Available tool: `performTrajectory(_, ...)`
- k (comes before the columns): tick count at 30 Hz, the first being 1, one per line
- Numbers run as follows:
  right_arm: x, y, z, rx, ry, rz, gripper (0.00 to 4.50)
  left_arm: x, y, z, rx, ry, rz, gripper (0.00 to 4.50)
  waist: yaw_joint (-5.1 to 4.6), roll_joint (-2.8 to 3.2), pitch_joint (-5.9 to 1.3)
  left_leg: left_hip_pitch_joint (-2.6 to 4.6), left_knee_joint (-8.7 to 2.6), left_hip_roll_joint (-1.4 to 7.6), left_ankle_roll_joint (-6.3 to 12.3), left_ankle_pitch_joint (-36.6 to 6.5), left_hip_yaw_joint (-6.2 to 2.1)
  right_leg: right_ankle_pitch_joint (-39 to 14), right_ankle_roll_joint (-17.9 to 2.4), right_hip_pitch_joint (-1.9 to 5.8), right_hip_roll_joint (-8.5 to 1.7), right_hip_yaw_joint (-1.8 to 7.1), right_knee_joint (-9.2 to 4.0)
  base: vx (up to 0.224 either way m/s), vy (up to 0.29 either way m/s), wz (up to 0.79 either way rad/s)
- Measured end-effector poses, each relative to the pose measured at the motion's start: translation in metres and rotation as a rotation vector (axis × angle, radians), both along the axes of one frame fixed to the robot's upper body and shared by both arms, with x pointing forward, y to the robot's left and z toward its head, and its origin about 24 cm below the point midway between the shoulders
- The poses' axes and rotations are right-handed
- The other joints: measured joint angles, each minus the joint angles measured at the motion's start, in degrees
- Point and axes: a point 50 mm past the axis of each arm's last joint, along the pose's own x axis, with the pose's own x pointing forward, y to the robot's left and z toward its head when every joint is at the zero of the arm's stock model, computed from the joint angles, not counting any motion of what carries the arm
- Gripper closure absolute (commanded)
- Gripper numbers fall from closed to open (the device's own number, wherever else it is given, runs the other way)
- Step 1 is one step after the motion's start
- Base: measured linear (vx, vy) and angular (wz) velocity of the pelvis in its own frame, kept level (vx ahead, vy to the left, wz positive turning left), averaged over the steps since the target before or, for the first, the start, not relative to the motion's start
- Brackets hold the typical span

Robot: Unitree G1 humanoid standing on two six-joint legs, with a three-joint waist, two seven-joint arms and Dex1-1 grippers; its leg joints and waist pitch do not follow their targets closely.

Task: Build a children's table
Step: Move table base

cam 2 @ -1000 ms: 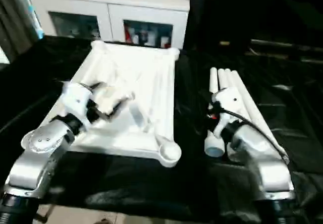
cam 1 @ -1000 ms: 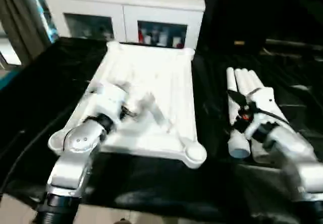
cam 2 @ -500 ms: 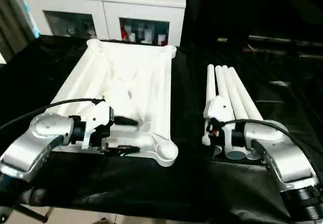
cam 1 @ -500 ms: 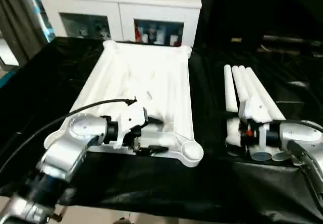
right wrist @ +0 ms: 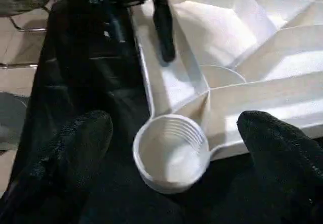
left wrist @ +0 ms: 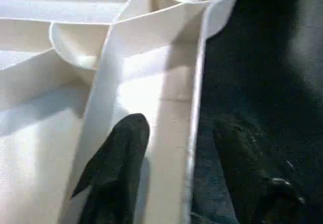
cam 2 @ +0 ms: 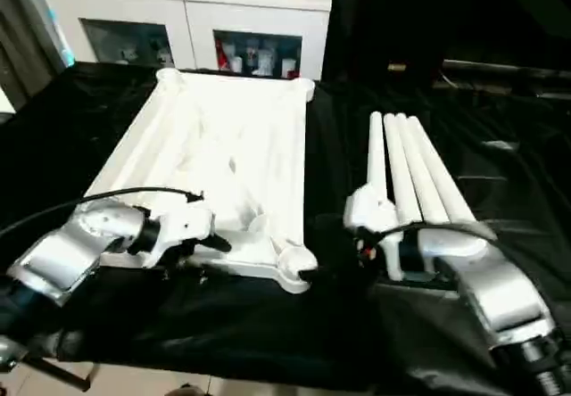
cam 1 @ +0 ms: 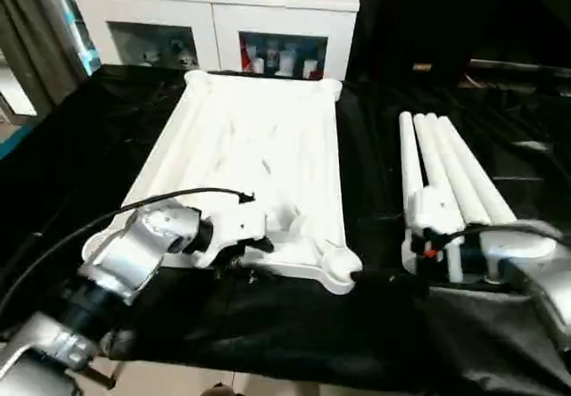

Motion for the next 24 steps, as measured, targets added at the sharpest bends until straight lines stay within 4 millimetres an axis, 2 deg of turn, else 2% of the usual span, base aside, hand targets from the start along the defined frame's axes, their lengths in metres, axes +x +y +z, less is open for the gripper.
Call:
performTrajectory(4,0.0000,0.0001,-0.0005,-0.005,-0.001,0.000,0.00,0.0008,-0.0025,-0.0016,-0.007,-0.002,0.011,2.56,-0.01,0.03,0.01,0.01,0.00,0.01,0.00,0.00,0.01,0.00,0.00,0.00,0.00,-0.01,0.01,0.000,0.000,0.00)
performTrajectory(5,0.0001,0.0000,-0.0006,-0.009,-0.002,-0.001,0.00,0.0008,-0.0025,-0.0018,-0.006,-0.002,0.011,2.82,-0.03,0.04,0.00,0.00,0.00,0.01,0.00,0.00,0.01,0.00,0.00,0.00,0.00,-0.01,0.01,0.000,0.000,0.00)
performTrajectory(8,0.0004,-0.0004,-0.0008,-0.016,-0.005,-0.006,0.00,0.0005,-0.0030,-0.0022,-0.006,0.001,0.008,2.90,-0.04,0.07,0.01,0.00,0.00,0.01,0.00,0.01,0.01,0.00,0.00,-0.01,-0.01,-0.01,0.01,0.000,0.000,0.00)
performTrajectory(9,0.0006,-0.0005,-0.0009,-0.019,-0.007,-0.009,0.00,0.0006,-0.0031,-0.0023,-0.003,-0.001,0.008,3.24,-0.04,0.06,0.01,0.01,0.00,0.02,0.01,0.01,0.01,0.00,0.00,0.00,-0.01,-0.01,0.01,0.000,0.000,0.00)
performTrajectory(13,0.0007,-0.0006,-0.0009,-0.020,-0.008,-0.012,0.00,0.0004,-0.0027,-0.0030,0.006,-0.004,0.008,3.31,-0.04,0.07,0.02,0.00,0.00,0.02,0.02,0.02,0.02,0.00,0.00,0.00,-0.01,-0.01,0.01,0.000,0.000,0.00)
performTrajectory(24,0.0011,-0.0010,-0.0014,-0.031,-0.013,-0.016,0.00,-0.0028,-0.0046,-0.0045,0.039,-0.064,-0.039,4.18,-0.01,0.10,0.03,0.00,0.00,0.02,0.02,0.02,0.02,0.01,-0.01,0.00,-0.01,-0.01,0.01,0.000,0.000,0.00)
